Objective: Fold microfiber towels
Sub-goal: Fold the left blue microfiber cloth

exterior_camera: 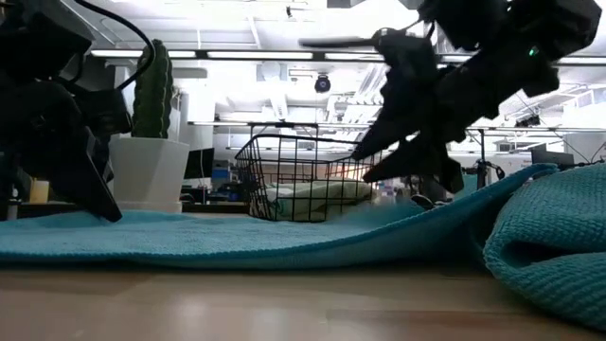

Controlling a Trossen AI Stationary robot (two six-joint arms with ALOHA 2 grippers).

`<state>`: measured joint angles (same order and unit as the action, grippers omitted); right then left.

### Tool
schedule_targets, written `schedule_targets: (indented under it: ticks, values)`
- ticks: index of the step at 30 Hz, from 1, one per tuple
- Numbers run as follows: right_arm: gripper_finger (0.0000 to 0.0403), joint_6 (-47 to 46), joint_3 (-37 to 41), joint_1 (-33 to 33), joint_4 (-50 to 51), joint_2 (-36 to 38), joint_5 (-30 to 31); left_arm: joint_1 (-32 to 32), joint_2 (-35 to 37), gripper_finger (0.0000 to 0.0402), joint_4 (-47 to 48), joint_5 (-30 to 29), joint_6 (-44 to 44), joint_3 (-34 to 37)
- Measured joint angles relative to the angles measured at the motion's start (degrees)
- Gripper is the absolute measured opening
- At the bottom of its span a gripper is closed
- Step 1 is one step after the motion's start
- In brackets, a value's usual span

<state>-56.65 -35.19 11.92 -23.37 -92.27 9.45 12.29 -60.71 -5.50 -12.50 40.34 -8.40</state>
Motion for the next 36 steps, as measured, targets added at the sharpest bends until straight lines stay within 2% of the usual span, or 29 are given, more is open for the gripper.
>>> schedule_targets:
  ticks: [7,10,16,20,24,30,33,36]
  values:
    - [0.0138,3.52,-1.68,3.32,0.65,-0.79,0.78,0.00,0.00,0.0186,-0.04,-0.56,0.04,0.00]
    - [0.0138,7.14,-1.79,3.42,4.77,2.16,3.15,0.02,0.00,0.0186,-0.02,-0.58,0.07,0.00]
    - [0.0138,5.51,-1.56,4.44,34.28,9.63,14.40,0.02,0.00,0.0186,-0.04,-0.56,0.04,-0.04]
    - [0.0137,1.46,-1.36,6.03,48.00,9.24,20.27,0.02,-0.02,0.0186,-0.06,-1.12,0.02,-0.04]
    - [0.0114,7.34,-1.36,5.34,43.52,4.21,22.09,0.02,-0.02,0.0186,-0.20,-1.83,0.02,-0.06]
    - [0.0014,17.80,-2.32,2.35,29.15,-6.68,23.49,0.02,-0.04,0.0186,-0.04,-1.83,0.04,-0.07]
    - [0.0015,21.08,-2.76,1.57,23.31,-9.57,25.08,0.02,-0.04,0.0186,0.07,-1.89,0.02,-0.09]
    - [0.0025,25.69,-3.05,1.25,17.67,-10.00,23.25,0.02,-0.04,0.0186,0.14,-2.03,0.00,-0.07]
